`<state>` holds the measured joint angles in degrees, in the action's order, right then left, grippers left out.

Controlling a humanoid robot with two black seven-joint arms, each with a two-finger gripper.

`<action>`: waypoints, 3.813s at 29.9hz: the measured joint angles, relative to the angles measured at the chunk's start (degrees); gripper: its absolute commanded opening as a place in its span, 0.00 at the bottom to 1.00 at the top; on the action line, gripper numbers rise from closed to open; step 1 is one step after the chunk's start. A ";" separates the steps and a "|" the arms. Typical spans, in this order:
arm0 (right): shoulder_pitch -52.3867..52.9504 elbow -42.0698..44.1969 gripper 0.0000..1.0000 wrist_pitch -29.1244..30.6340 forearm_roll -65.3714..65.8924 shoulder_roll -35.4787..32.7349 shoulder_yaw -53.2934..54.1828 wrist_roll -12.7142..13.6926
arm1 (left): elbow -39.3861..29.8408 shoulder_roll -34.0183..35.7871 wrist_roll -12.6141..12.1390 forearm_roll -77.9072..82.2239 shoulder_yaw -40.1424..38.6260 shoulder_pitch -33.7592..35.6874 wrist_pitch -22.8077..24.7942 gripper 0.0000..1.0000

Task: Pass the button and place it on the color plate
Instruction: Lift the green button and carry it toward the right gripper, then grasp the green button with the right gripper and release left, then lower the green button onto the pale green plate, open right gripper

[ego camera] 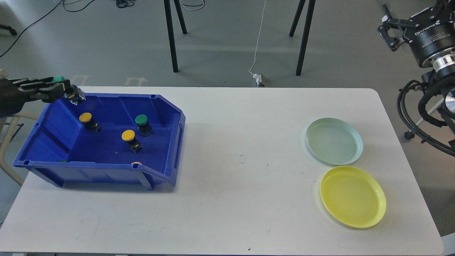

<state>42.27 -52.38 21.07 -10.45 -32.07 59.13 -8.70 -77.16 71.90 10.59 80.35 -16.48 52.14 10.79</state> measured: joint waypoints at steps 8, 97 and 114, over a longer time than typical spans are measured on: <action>-1.57 -2.68 1.00 0.11 0.00 -4.30 -0.23 0.00 | -1.36 -8.35 -1.32 -17.16 -13.16 0.11 1.12 0.30; -2.43 -17.49 0.18 -11.14 24.25 15.18 -15.11 0.23 | 15.08 -60.05 -3.30 -11.83 -19.40 -0.54 -2.93 0.79; -4.90 -17.45 0.19 -10.61 25.38 0.10 -16.90 0.35 | 15.53 -59.93 6.01 -19.01 -24.91 -1.38 -5.15 0.94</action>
<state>37.37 -69.83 10.46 14.93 -31.97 42.22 -8.36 -61.63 11.97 16.60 61.34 -41.39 50.76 5.64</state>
